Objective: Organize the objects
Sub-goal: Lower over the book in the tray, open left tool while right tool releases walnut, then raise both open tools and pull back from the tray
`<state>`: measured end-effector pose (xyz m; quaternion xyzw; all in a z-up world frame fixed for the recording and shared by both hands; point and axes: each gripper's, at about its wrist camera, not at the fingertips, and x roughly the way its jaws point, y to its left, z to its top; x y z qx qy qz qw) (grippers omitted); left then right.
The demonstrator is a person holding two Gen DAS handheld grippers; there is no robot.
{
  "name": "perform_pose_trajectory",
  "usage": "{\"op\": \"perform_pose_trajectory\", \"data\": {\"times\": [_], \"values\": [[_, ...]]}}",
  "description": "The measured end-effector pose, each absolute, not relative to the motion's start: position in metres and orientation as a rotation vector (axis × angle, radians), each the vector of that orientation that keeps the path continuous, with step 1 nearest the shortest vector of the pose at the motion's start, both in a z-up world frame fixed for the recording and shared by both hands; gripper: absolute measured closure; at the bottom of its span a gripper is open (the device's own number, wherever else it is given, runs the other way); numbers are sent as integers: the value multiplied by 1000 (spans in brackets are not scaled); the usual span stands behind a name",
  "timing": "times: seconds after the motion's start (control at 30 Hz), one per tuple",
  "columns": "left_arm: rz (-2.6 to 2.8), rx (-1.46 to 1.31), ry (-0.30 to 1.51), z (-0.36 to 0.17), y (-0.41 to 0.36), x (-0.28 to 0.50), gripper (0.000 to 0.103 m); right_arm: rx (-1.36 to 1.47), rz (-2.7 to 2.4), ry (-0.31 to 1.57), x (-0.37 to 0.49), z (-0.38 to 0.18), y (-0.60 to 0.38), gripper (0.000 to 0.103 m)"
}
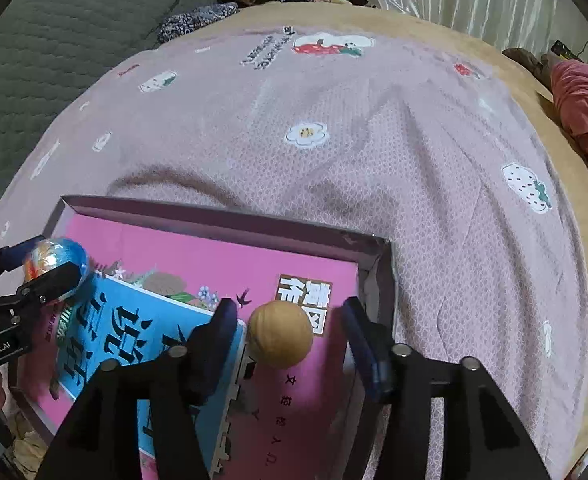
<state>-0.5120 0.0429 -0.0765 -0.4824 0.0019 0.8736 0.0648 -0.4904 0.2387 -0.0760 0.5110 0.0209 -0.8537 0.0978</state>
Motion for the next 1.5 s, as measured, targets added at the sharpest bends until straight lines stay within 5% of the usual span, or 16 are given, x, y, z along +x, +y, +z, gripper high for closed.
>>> {"op": "perform_pose_trajectory", "data": {"times": [0.57, 0.9, 1.5], "values": [[2681, -1366, -100, -19, 15, -454, 14, 1329, -2518, -67, -424, 10, 250, 26], [2775, -1233, -90, 62, 11, -373, 13, 1206, -2579, -81, -357, 88, 257, 13], [2858, -1077, 65, 145, 29, -234, 13, 1056, -2654, 152, -217, 150, 240, 8]]}}
